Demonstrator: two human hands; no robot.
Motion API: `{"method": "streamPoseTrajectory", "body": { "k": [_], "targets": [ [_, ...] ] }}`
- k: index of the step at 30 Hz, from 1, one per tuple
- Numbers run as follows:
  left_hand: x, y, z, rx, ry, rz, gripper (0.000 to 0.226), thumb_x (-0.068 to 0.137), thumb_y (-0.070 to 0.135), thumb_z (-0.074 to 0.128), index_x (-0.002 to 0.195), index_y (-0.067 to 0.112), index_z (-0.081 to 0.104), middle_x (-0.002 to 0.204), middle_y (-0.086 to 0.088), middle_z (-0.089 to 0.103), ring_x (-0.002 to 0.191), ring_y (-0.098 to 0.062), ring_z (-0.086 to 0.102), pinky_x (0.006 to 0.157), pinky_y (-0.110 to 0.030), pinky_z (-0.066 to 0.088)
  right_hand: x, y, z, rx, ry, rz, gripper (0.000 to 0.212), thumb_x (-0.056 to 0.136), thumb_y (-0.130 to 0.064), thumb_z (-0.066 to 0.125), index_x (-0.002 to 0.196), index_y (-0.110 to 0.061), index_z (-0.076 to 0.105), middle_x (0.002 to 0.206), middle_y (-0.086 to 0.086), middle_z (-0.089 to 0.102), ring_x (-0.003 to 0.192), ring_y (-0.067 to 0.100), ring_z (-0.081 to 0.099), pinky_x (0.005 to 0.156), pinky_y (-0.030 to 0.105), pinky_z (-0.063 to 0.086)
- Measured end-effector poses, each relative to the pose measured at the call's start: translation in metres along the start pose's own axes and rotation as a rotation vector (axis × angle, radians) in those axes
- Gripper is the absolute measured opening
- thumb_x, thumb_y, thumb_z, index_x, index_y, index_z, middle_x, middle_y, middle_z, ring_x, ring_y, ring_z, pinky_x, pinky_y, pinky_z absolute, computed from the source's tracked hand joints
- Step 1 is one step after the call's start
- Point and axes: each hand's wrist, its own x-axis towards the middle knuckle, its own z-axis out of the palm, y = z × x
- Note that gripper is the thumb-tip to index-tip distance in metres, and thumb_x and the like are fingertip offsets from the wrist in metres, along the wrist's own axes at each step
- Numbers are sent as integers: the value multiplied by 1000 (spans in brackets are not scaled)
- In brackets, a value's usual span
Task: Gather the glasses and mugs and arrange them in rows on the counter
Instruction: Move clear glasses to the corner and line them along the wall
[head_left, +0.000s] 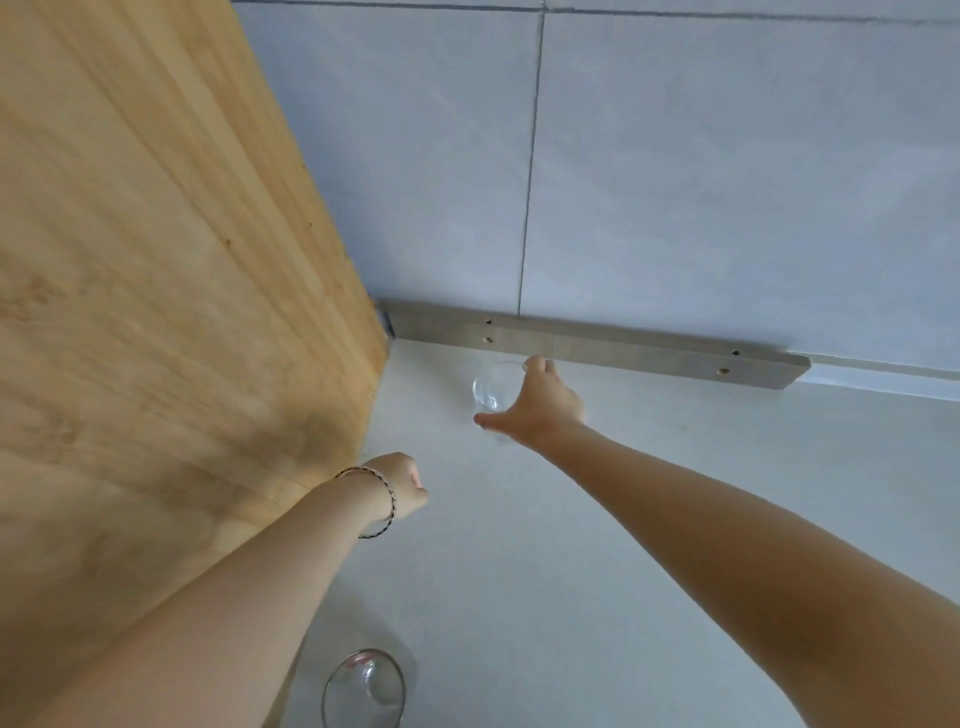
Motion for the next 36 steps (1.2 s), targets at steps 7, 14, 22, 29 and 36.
{"method": "streamPoseTrajectory", "body": {
  "k": [7, 14, 22, 29, 36],
  "targets": [
    [28, -17, 4, -1, -47, 43, 38, 84, 14, 43, 50, 19, 26, 54, 1, 24, 49, -18, 24, 49, -26, 15, 52, -59, 41, 219, 19, 100, 87, 69, -46, 76, 136, -11, 32, 134, 2, 41, 109, 21, 59, 75, 31, 49],
    [20, -33, 10, -55, -16, 8, 36, 86, 20, 46, 55, 26, 29, 67, 6, 31, 72, -18, 36, 52, -23, 19, 13, -36, 42, 138, -51, -16, 91, 79, -34, 73, 147, -9, 18, 147, 8, 29, 131, 26, 42, 104, 38, 43],
    [-41, -26, 25, -66, -20, 48, 34, 90, 17, 44, 58, 24, 33, 62, 3, 29, 52, -10, 28, 51, -22, 22, -124, 31, 44, 7, -432, -38, 45, 89, -42, 54, 127, -18, 53, 129, 5, 59, 120, 21, 55, 101, 30, 43],
    [-98, -33, 37, -129, 69, 17, 4, 91, 19, 45, 89, 17, 49, 71, 4, 41, 76, -21, 44, 54, -20, 30, -197, -10, 84, 31, -649, -202, 56, 94, -51, 39, 142, -23, 29, 114, 13, 67, 101, 29, 67, 91, 36, 47],
    [-112, -48, 54, -188, 97, -59, 14, 92, 23, 46, 99, 15, 55, 92, -1, 52, 86, -21, 50, 63, -25, 40, -195, 0, 106, 524, -696, 101, 46, 87, -3, 28, 129, -9, 46, 64, 9, 54, 47, 17, 52, 47, 22, 44]
  ]
}}
